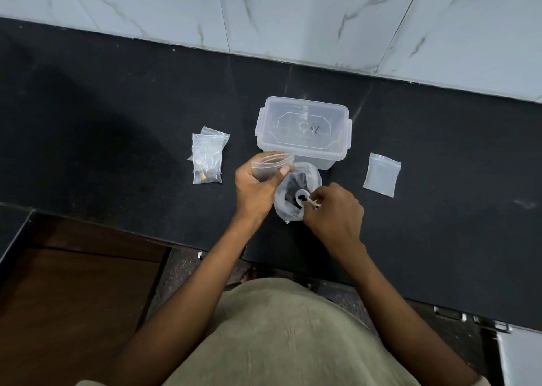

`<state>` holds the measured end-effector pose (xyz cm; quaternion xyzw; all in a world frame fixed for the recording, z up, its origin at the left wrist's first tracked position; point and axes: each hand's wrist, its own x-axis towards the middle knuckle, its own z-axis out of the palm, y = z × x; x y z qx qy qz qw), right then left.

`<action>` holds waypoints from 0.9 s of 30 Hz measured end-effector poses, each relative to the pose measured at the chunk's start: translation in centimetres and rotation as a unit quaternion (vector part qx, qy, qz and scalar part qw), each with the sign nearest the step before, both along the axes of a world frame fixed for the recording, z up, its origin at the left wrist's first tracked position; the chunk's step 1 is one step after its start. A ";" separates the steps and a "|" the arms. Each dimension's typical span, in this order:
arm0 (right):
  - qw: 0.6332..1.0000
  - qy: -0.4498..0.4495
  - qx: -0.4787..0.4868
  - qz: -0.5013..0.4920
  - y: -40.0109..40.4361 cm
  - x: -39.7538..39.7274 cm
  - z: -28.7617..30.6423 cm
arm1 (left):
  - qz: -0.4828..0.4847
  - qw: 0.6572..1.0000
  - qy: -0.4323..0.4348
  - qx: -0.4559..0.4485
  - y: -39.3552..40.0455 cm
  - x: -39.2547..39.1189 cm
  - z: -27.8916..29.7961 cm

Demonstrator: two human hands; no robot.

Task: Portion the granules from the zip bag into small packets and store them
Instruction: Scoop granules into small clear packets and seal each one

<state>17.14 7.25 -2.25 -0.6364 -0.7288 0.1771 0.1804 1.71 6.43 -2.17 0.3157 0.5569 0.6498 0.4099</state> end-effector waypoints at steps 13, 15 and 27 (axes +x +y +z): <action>0.957 0.265 0.000 0.116 0.8 0.0 3.4 | -0.109 0.976 -0.171 -0.081 0.5 0.2 2.3; 0.950 0.286 -0.055 0.111 1.0 -0.5 3.5 | -0.118 0.974 -0.168 -0.099 0.6 0.3 2.6; 0.876 0.456 -0.154 -0.030 3.1 1.0 2.8 | -0.095 0.986 -0.021 -0.132 0.0 -1.3 1.3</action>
